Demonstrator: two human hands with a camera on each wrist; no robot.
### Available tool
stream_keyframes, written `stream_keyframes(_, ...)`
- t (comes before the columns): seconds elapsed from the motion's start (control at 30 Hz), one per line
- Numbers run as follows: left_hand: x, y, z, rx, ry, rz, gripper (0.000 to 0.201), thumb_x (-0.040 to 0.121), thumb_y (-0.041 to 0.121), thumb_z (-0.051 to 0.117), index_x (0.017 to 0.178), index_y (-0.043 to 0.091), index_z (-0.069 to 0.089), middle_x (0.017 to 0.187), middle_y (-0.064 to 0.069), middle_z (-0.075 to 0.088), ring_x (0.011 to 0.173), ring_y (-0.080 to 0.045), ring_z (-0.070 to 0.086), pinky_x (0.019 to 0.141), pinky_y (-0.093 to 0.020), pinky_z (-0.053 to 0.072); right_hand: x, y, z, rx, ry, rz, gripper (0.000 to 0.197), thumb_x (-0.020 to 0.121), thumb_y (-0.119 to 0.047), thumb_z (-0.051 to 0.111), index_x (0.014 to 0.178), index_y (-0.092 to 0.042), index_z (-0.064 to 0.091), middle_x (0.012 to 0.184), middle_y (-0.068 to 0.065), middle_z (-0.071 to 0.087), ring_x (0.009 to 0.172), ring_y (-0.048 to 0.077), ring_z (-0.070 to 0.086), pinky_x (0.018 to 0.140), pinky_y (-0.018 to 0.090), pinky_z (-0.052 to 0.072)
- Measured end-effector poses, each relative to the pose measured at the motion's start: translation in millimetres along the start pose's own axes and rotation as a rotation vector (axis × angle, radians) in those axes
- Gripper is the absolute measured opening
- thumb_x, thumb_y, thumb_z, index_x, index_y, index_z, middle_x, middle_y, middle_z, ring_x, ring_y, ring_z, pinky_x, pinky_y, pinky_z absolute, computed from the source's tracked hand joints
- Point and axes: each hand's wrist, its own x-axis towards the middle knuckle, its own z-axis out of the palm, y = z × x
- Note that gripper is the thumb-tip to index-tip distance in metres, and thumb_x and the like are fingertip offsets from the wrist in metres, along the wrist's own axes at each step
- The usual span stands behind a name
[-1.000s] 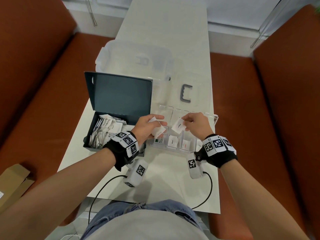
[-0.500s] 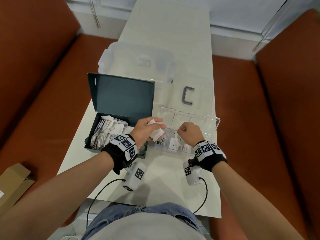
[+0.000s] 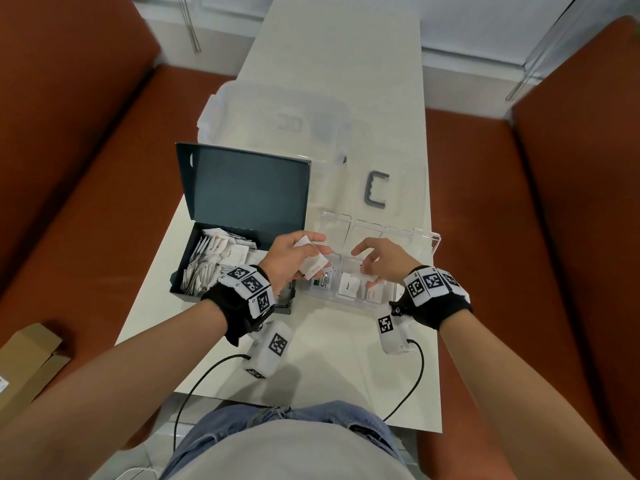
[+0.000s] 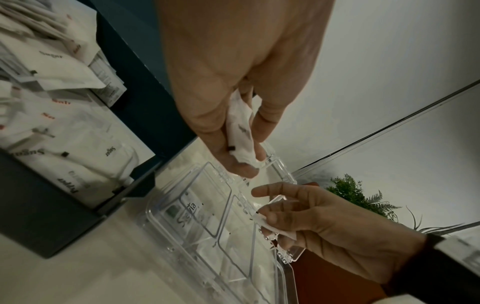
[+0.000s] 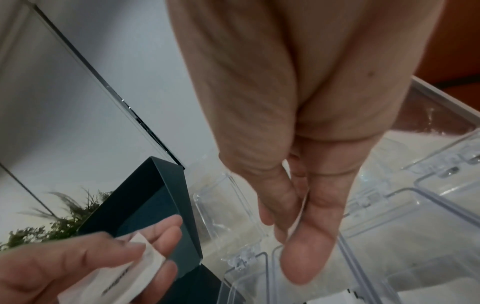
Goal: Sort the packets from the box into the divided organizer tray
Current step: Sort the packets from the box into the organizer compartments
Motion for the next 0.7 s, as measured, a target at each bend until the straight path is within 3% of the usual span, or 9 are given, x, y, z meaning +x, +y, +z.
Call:
stream_keyframes(0.13, -1.1, 0.8, -1.7, -0.007, -0.004, 0.001, 0.029, 0.094, -0.005, 0.05, 0.121, 0.0, 0.058, 0.113, -0.019, 0.068, 0.083, -0.03, 0.068, 0.064, -0.033, 0.059, 4.0, 3.8, -2.5, -0.091, 0.051, -0.01, 0.04, 0.078, -0.002, 0.07, 0.114, -0.015, 0.057, 0.095, 0.004, 0.058, 0.082, 0.018, 0.06, 0.07, 0.023, 0.049)
stream_keyframes(0.23, -1.8, 1.2, -3.2, -0.013, -0.009, -0.001, 0.03, 0.094, -0.005, 0.049, 0.122, -0.001, 0.058, 0.115, -0.02, 0.066, 0.085, -0.031, 0.067, 0.065, -0.033, 0.059, 4.7, 4.2, 0.0, -0.19, 0.118, -0.03, 0.026, 0.073, -0.007, 0.076, 0.094, -0.015, 0.061, 0.085, -0.001, 0.057, 0.082, 0.014, 0.055, 0.057, 0.013, 0.039)
stream_keyframes(0.33, -2.7, 1.3, -3.3, -0.012, -0.01, -0.002, 0.03, 0.094, -0.005, 0.049, 0.123, -0.001, 0.057, 0.116, -0.02, 0.066, 0.088, -0.032, 0.067, 0.066, -0.033, 0.059, 4.2, 1.8, 4.0, -0.185, 0.115, -0.054, 0.01, 0.079, -0.002, 0.069, 0.083, -0.01, 0.064, 0.079, 0.003, 0.063, 0.071, 0.018, 0.061, 0.049, 0.015, 0.049)
stream_keyframes(0.43, -3.1, 0.9, -3.8, -0.005, -0.007, 0.001, 0.03, 0.094, -0.004, 0.049, 0.123, -0.001, 0.057, 0.116, -0.019, 0.066, 0.089, -0.032, 0.067, 0.065, -0.032, 0.059, 1.7, -1.1, 5.5, -0.238, 0.088, -0.05, 0.009, 0.085, -0.002, 0.059, 0.086, -0.01, 0.06, 0.087, 0.008, 0.068, 0.058, 0.02, 0.065, 0.047, 0.028, 0.055)
stream_keyframes(0.53, -3.0, 0.7, -3.6, 0.003, 0.007, 0.0, 0.03, 0.095, -0.004, 0.048, 0.123, 0.0, 0.058, 0.115, -0.019, 0.067, 0.09, -0.032, 0.066, 0.065, -0.032, 0.059, 1.0, -2.0, 6.1, -0.185, 0.075, -0.036, 0.011, 0.089, -0.001, 0.051, 0.091, -0.01, 0.058, 0.089, 0.008, 0.064, 0.051, 0.022, 0.062, 0.041, 0.027, 0.051)
stream_keyframes(0.7, -0.3, 1.9, -5.5, 0.004, 0.017, -0.005, 0.029, 0.094, -0.003, 0.05, 0.121, 0.002, 0.059, 0.114, -0.017, 0.068, 0.091, -0.031, 0.067, 0.069, -0.034, 0.059, 4.6, -3.9, 5.4, -0.231, 0.006, -0.043, 0.029, 0.088, 0.009, 0.043, 0.106, -0.011, 0.055, 0.096, 0.01, 0.051, 0.061, 0.02, 0.058, 0.046, 0.03, 0.054)
